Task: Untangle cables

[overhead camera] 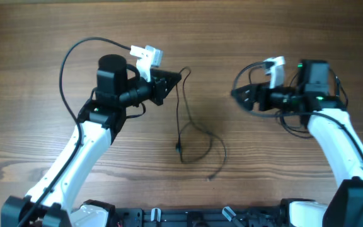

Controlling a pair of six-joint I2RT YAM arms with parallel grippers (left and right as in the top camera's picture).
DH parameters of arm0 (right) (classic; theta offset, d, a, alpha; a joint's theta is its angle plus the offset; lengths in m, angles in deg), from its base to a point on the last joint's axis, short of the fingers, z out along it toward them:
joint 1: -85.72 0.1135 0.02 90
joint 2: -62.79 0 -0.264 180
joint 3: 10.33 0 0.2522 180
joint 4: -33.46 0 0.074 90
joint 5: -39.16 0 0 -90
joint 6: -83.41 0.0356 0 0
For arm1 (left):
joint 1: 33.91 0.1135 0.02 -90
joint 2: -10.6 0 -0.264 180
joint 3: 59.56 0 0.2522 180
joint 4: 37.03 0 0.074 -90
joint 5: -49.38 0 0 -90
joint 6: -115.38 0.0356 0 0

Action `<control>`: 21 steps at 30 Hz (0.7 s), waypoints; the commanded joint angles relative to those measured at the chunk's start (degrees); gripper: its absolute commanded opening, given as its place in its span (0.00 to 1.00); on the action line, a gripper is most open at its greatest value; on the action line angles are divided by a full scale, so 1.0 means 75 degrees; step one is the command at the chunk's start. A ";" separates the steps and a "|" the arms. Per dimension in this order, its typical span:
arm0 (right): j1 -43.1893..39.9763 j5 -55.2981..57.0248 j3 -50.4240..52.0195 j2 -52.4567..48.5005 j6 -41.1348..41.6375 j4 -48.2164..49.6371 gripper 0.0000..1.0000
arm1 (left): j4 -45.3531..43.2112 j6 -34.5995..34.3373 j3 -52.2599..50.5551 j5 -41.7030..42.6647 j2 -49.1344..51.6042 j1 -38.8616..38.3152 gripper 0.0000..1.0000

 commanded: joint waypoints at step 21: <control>0.1833 -0.0723 -0.0026 -0.0501 -0.0807 0.1067 0.77 | -0.3226 -0.2320 0.0061 0.1425 -0.1478 -0.0017 0.04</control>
